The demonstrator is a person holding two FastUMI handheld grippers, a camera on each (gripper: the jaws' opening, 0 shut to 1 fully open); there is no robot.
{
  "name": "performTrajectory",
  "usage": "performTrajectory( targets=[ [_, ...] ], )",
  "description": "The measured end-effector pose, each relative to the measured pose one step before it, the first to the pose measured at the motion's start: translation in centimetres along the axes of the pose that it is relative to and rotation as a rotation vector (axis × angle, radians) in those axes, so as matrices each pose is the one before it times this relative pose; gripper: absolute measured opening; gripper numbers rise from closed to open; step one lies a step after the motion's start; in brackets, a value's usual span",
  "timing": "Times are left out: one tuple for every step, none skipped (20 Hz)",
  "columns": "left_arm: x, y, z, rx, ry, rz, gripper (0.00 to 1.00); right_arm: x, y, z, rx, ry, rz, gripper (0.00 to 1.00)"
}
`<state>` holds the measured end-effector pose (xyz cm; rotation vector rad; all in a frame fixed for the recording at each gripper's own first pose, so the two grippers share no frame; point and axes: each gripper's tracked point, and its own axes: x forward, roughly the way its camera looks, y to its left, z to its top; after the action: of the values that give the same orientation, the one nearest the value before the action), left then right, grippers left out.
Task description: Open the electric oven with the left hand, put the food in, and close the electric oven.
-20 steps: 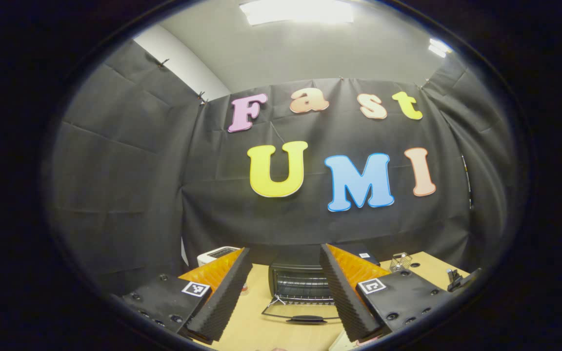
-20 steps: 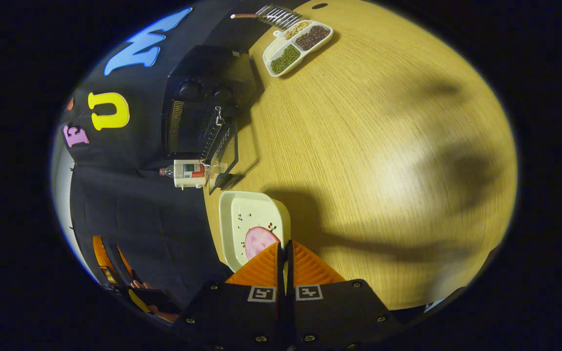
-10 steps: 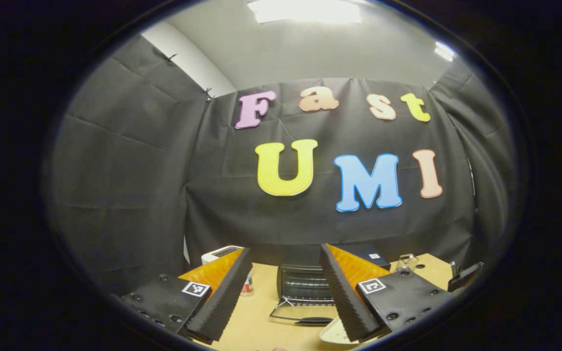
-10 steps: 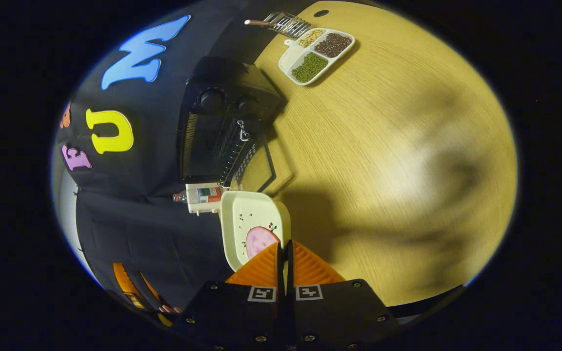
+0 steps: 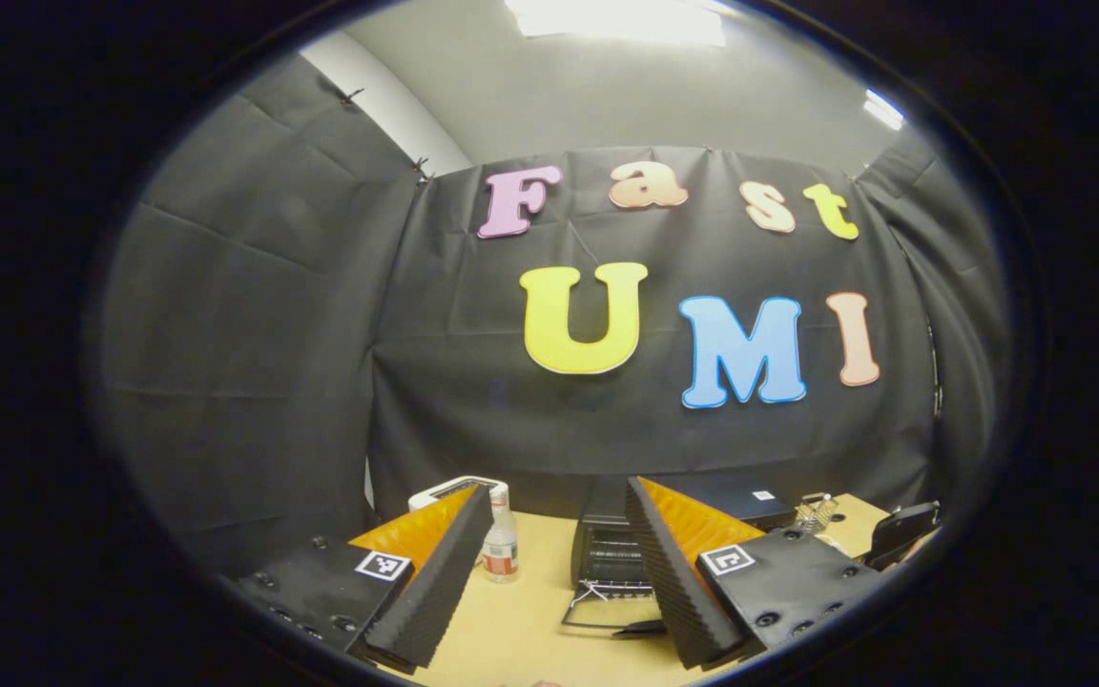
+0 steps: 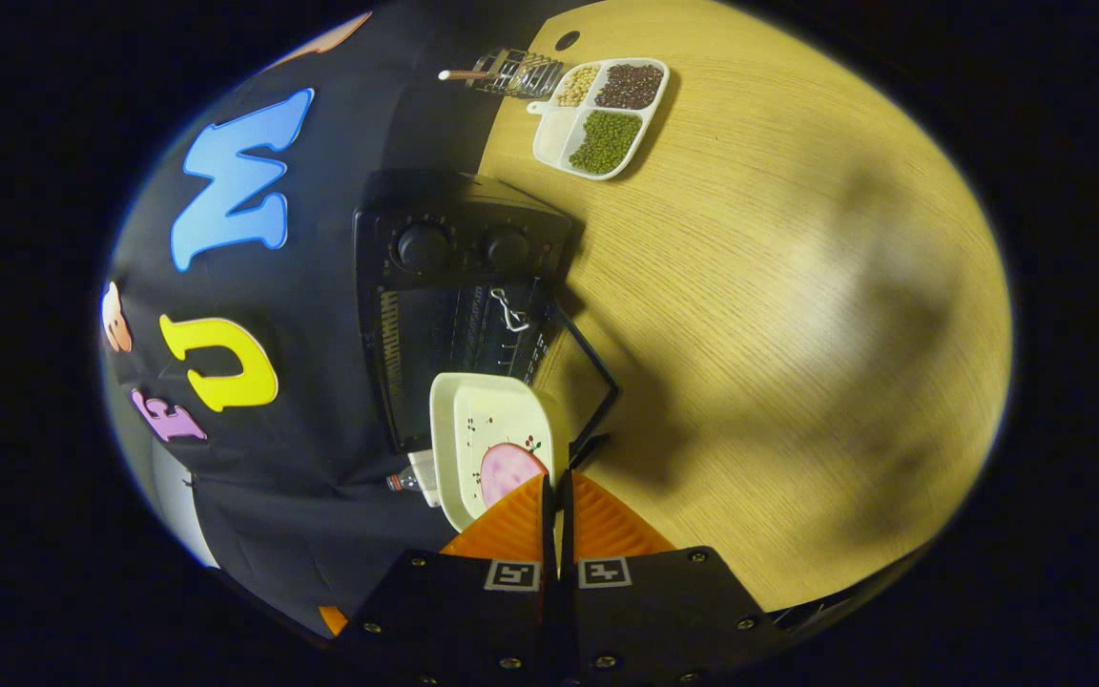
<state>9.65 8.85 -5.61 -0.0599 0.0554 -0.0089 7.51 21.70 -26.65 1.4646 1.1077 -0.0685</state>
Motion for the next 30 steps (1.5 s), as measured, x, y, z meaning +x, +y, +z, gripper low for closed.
performTrajectory(
  targets=[
    [0.260, 0.716, -0.108, -0.00179, 0.00039, -0.00346, 0.99, 0.836, 0.273, 0.163, 0.02024, -0.02257, -0.00294, 0.00],
    [0.407, 0.479, -0.205, 0.00163, 0.00076, -0.00271, 0.99, 0.726, 0.159, 0.147, 0.01790, -0.01964, -0.00339, 0.01],
    [0.291, 0.603, -0.127, 0.00444, 0.00039, -0.00322, 0.99, 0.661, 0.327, 0.046, 0.01394, -0.01784, 0.00247, 0.00],
    [0.314, 0.545, -0.038, 0.00511, -0.00100, -0.00295, 0.99, 0.663, 0.402, -0.010, 0.01450, -0.01279, 0.00524, 0.01],
    [0.276, 0.582, -0.108, 0.00377, 0.00014, -0.00151, 0.99, 0.543, 0.474, -0.143, 0.01388, -0.01172, 0.00732, 0.01],
    [0.230, 0.502, -0.252, 0.00142, 0.00158, 0.00054, 0.99, 0.650, 0.501, -0.093, 0.01464, -0.01272, 0.00950, 0.00],
    [0.110, 0.560, -0.055, -0.00078, 0.00212, 0.00047, 0.99, 0.606, 0.479, -0.043, 0.01253, -0.01432, 0.00792, 0.01],
    [0.014, 0.534, -0.223, -0.00101, 0.00243, 0.00255, 0.99, 0.636, 0.410, 0.076, 0.01138, -0.01758, 0.00564, 0.01],
    [0.000, 0.522, -0.033, -0.00018, 0.00024, 0.00184, 0.99, 0.735, 0.246, 0.075, 0.00785, -0.01849, -0.00079, 0.01],
    [-0.056, 0.531, -0.083, 0.00273, -0.00079, 0.00401, 0.99, 0.715, 0.219, 0.232, 0.00842, -0.01935, -0.00118, 0.01],
    [0.098, 0.572, 0.041, 0.00571, -0.00054, 0.00502, 0.99, 0.220, 0.376, 0.263, 0.01209, -0.01472, 0.00061, 0.01],
    [-0.060, 0.585, -0.072, 0.00667, -0.00141, 0.00839, 0.99, 0.625, 0.318, 0.133, 0.01471, -0.01027, 0.00261, 0.01],
    [0.148, 0.544, -0.139, 0.00537, 0.00293, 0.00886, 0.95, 0.619, 0.321, 0.156, 0.01677, -0.00948, 0.00509, 0.01],
    [-0.045, 0.490, -0.422, 0.00140, 0.00597, 0.00804, 0.98, 0.601, 0.424, 0.291, 0.01499, -0.01258, 0.00774, 0.00],
    [-0.047, 0.537, -0.325, -0.00144, 0.00766, 0.00749, 0.94, 0.535, 0.401, 0.099, 0.00777, -0.01017, 0.00503, 0.01],
    [0.055, 0.355, -0.274, -0.00185, 0.00622, 0.00868, 0.95, 0.552, 0.339, 0.214, 0.00223, -0.01063, 0.00338, 0.01],
    [0.018, 0.361, -0.100, -0.00108, 0.00589, 0.00924, 0.99, 0.506, 0.277, 0.162, 0.00404, -0.01024, -0.00055, 0.01],
    [-0.132, 0.401, -0.227, 0.00085, 0.00641, 0.00958, 0.99, 0.570, 0.257, 0.197, 0.00605, -0.00804, -0.00011, 0.01],
    [-0.096, 0.390, -0.145, 0.00233, 0.00442, 0.00827, 0.99, 0.467, 0.356, 0.093, 0.00878, -0.00755, 0.00182, 0.01],
    [-0.270, 0.403, -0.157, 0.00432, 0.00259, 0.00801, 0.95, 0.483, 0.323, 0.041, 0.00805, -0.00531, 0.00422, 0.01],
    [-0.135, 0.378, 0.048, 0.00649, 0.00043, 0.00758, 0.95, 0.477, 0.312, 0.001, 0.00676, -0.00520, 0.00309, 0.01],
    [0.036, 0.271, -0.069, 0.00813, 0.00018, 0.00902, 0.95, 0.470, 0.320, 0.025, 0.00466, -0.00519, 0.00319, 0.01],
    [-0.064, 0.354, -0.053, 0.00589, 0.00160, 0.00833, 0.95, 0.371, 0.298, -0.060, 0.00208, -0.00152, 0.00334, 0.01],
    [0.027, 0.158, -0.102, 0.00110, 0.00257, 0.00653, 0.95, 0.335, 0.272, -0.174, 0.00013, 0.00252, 0.00551, 0.01],
    [-0.026, 0.246, 0.068, -0.00147, 0.00156, 0.00441, 0.95, 0.413, 0.656, -0.326, 0.00350, 0.00745, 0.02092, 0.01],
    [0.031, 0.123, -0.052, -0.00020, 0.00057, 0.00293, 0.99, 0.113, 0.744, -0.356, 0.00726, 0.01330, 0.03359, 0.03],
    [0.195, -0.004, -0.043, 0.00050, 0.00149, 0.00053, 0.99, -0.156, 0.424, -0.727, 0.00162, 0.02422, 0.01632, 0.00],
    [0.294, -0.161, -0.049, -0.00053, 0.00063, -0.00220, 0.99, -0.104, 0.112, -0.319, -0.00750, 0.01952, 0.01148, 0.09],
    [0.179, -0.228, -0.010, -0.00175, 0.00056, -0.00357, 0.99, -0.105, 0.480, -0.536, -0.00187, 0.01275, 0.02832, 0.13],
    [0.036, -0.360, -0.131, -0.00374, 0.00093, -0.00598, 0.99, -0.202, 0.286, -0.128, -0.00578, 0.01043, 0.01773, 0.18]
  ],
)
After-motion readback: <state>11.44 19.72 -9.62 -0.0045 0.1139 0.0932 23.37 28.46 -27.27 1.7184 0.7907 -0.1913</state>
